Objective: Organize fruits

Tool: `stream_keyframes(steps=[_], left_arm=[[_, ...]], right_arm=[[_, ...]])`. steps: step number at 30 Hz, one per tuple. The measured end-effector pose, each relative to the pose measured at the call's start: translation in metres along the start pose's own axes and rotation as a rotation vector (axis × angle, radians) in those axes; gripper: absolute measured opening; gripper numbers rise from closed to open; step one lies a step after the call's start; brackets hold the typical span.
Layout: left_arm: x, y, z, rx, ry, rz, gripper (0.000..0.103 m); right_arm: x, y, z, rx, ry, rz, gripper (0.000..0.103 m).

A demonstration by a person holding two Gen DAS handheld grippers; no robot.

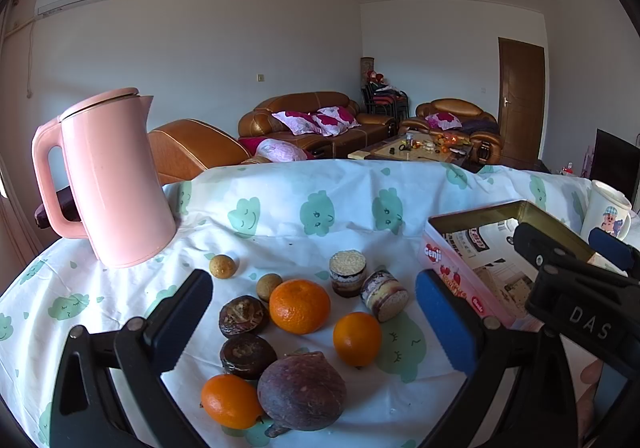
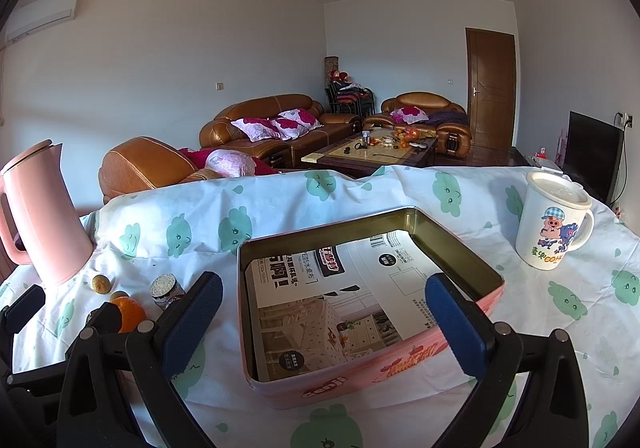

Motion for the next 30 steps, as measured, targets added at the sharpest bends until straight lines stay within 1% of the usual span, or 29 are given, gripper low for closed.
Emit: stream_keyframes(steps=[16,30], left_arm=[[0.0008,0.0007,0.0013,-0.005,0.008,0.005,0.103],[0.0026,-0.0049,0.0081,-0.013,0.024,0.018,0.103]], right_arm=[[0.0003,-0.0004,0.0002,-0.001,0.000,0.000,0.102],[0.0000,0.0009,0.0050,-0.026,0.015,-0.009,0.102]])
Point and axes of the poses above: each gripper's, at about its wrist camera, not at the fingertips, and y roughly against the way its jaws point, z to its left, x to its underside, the point moved 2 cm from there along -y, roughly the way its jaws point, and after that the axes turned 5 degrees about x, right-handed, at the moved point
